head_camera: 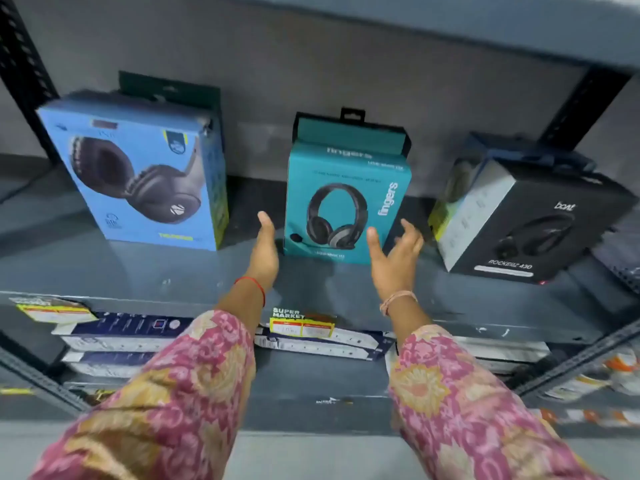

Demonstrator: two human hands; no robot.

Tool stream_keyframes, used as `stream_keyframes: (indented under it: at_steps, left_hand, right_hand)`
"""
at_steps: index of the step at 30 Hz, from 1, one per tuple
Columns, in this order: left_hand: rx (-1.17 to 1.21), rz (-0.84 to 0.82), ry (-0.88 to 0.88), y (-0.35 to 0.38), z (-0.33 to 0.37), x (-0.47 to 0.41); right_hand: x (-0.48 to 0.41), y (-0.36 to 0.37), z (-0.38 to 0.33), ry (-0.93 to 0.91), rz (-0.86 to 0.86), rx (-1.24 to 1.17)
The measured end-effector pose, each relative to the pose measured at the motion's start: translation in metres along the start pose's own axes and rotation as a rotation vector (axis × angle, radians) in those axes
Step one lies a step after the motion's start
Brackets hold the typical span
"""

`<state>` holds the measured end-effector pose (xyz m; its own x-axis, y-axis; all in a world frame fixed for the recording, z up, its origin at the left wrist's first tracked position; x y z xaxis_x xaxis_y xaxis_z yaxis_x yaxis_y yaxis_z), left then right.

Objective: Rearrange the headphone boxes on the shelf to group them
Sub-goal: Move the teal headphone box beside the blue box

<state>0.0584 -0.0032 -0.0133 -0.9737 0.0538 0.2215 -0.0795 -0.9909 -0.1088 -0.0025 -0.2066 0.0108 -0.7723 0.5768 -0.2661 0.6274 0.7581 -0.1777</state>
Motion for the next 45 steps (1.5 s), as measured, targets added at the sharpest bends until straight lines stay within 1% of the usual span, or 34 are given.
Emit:
stream_keyframes:
  at_steps: [1, 3, 4, 6, 8, 9, 11, 13, 17, 20, 25, 26, 28, 29, 31, 35, 37, 43, 45]
  left_hand:
    - [0.022, -0.007, 0.010, 0.005, 0.000, -0.002]
    - [0.037, -0.028, 0.056, 0.013, 0.001, -0.011]
    - [0.026, -0.056, 0.086, 0.018, 0.001, -0.011]
    - [-0.052, -0.036, 0.120, 0.021, -0.009, -0.019]
    - [-0.134, 0.010, 0.159, 0.019, -0.013, -0.020]
    - [-0.154, 0.058, 0.181, 0.015, -0.007, -0.014]
    - [-0.147, 0.154, 0.214, 0.006, 0.005, 0.003]
    - [-0.127, 0.204, 0.215, -0.002, 0.007, 0.023]
    - [0.023, 0.217, 0.174, -0.009, 0.004, 0.053]
    - [-0.004, 0.283, 0.149, -0.011, 0.007, 0.064]
    - [-0.041, 0.274, 0.145, -0.015, 0.005, 0.072]
    - [-0.071, 0.271, 0.169, -0.019, 0.002, 0.074]
    - [-0.158, 0.273, 0.279, -0.027, -0.001, 0.082]
    - [-0.170, 0.292, 0.311, -0.034, -0.006, 0.086]
    - [-0.163, 0.345, 0.319, -0.050, -0.018, 0.091]
    - [-0.146, 0.520, 0.352, -0.089, -0.032, 0.105]
    - [-0.142, 0.619, 0.359, -0.115, -0.038, 0.112]
    - [-0.112, 0.761, 0.352, -0.208, -0.059, 0.114]
    - [-0.145, 0.811, 0.309, -0.241, -0.064, 0.113]
  right_hand:
    - [-0.005, 0.003, 0.008, 0.071, -0.018, -0.049]
    - [-0.013, 0.010, 0.020, 0.143, -0.090, -0.144]
    - [-0.014, 0.013, 0.023, 0.170, -0.130, -0.179]
    - [-0.011, 0.017, 0.029, 0.161, -0.188, -0.197]
    - [-0.008, 0.015, 0.032, 0.109, -0.186, -0.190]
    - [-0.006, 0.011, 0.032, 0.079, -0.166, -0.172]
    - [0.006, -0.005, 0.022, 0.024, -0.104, -0.145]
    - [0.024, -0.019, 0.012, -0.037, -0.050, -0.187]
    - [0.049, -0.034, -0.002, -0.060, -0.006, -0.279]
    - [0.055, -0.035, -0.006, -0.045, -0.002, -0.280]
    - [0.061, -0.031, -0.008, -0.051, -0.022, -0.266]
    - [0.064, -0.027, -0.009, -0.055, -0.037, -0.262]
    - [0.071, -0.020, -0.011, -0.069, -0.078, -0.246]
    - [0.075, -0.015, -0.013, -0.079, -0.103, -0.241]
    - [0.083, -0.002, -0.015, -0.095, -0.160, -0.245]
    - [0.098, 0.036, -0.016, -0.089, -0.289, -0.254]
    - [0.108, 0.063, -0.021, -0.098, -0.374, -0.247]
    - [0.141, 0.155, -0.041, -0.095, -0.535, -0.218]
    - [0.153, 0.190, -0.047, -0.081, -0.567, -0.212]
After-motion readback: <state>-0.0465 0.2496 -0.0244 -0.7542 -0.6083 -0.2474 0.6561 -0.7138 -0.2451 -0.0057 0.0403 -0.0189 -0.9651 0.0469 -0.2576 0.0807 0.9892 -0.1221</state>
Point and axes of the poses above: each hand's wrist, its own x-axis away from the middle knuckle, its own y-axis out of the palm, z = x × y, the point moved 6 cm from there along -x, towards the middle knuckle, and after that the axes turned 12 degrees about -x, right-handed, at the moved point
